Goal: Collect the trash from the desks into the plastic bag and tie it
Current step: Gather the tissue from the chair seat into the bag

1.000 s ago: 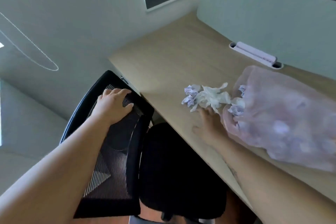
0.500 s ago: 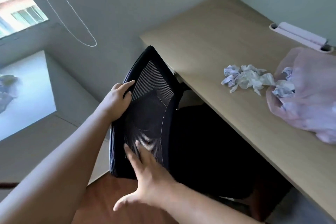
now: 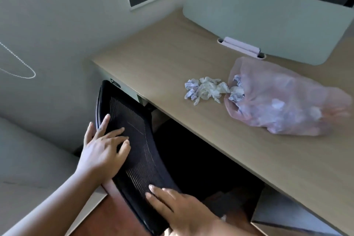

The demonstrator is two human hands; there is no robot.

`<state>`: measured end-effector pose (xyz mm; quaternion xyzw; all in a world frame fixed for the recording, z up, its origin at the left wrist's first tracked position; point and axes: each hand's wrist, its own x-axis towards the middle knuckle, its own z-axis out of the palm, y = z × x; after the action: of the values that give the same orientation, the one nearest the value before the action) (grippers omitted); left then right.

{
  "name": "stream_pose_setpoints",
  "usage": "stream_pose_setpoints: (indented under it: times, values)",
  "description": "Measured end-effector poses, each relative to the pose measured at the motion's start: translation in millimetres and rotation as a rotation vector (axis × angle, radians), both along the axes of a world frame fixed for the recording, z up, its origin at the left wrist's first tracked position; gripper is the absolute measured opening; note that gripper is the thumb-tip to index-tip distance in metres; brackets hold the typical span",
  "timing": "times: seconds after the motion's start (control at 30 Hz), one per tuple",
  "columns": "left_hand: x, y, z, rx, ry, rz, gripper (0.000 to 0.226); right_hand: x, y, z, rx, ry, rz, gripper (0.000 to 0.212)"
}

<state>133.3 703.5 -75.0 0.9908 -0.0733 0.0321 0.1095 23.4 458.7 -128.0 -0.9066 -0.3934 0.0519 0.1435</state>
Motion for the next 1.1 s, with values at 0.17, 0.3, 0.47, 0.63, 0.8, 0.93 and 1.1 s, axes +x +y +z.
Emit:
stream_pose_setpoints:
  times: [0.17, 0.3, 0.47, 0.63, 0.8, 0.93, 1.1]
  values:
    - [8.7, -36.0, 6.7, 0.098, -0.008, -0.385, 0.055, 18.1, -88.1, 2.0, -0.124, 0.128, 0.074, 0.109]
    - [26.7, -80.5, 11.0, 0.224, 0.113, -0.513, 0.073, 28.0, -147.0, -3.2, -0.162, 0.104, -0.011, 0.098]
    - [33.9, -140.2, 8.8, 0.216, 0.109, -0.503, 0.070, 79.3, -230.0, 19.1, -0.498, -0.047, -0.030, 0.103]
    - [33.0, -156.8, 12.5, 0.185, 0.149, -0.469, 0.057, 166.9, -246.0, 50.8, -0.484, -0.295, -0.490, 0.080]
    - [38.0, -154.9, 18.3, 0.159, 0.321, -0.460, 0.066, 222.4, -235.4, 49.2, -0.491, -0.184, -0.769, 0.071]
    - [103.5, -172.3, 20.2, 0.042, 0.382, -0.433, 0.064, 241.2, -231.7, 36.1, -0.491, -0.134, -0.793, 0.051]
    - [225.4, -210.2, -6.6, 0.113, 0.230, -0.435, 0.068, 241.0, -233.7, 35.4, -0.384, -0.197, -0.906, 0.008]
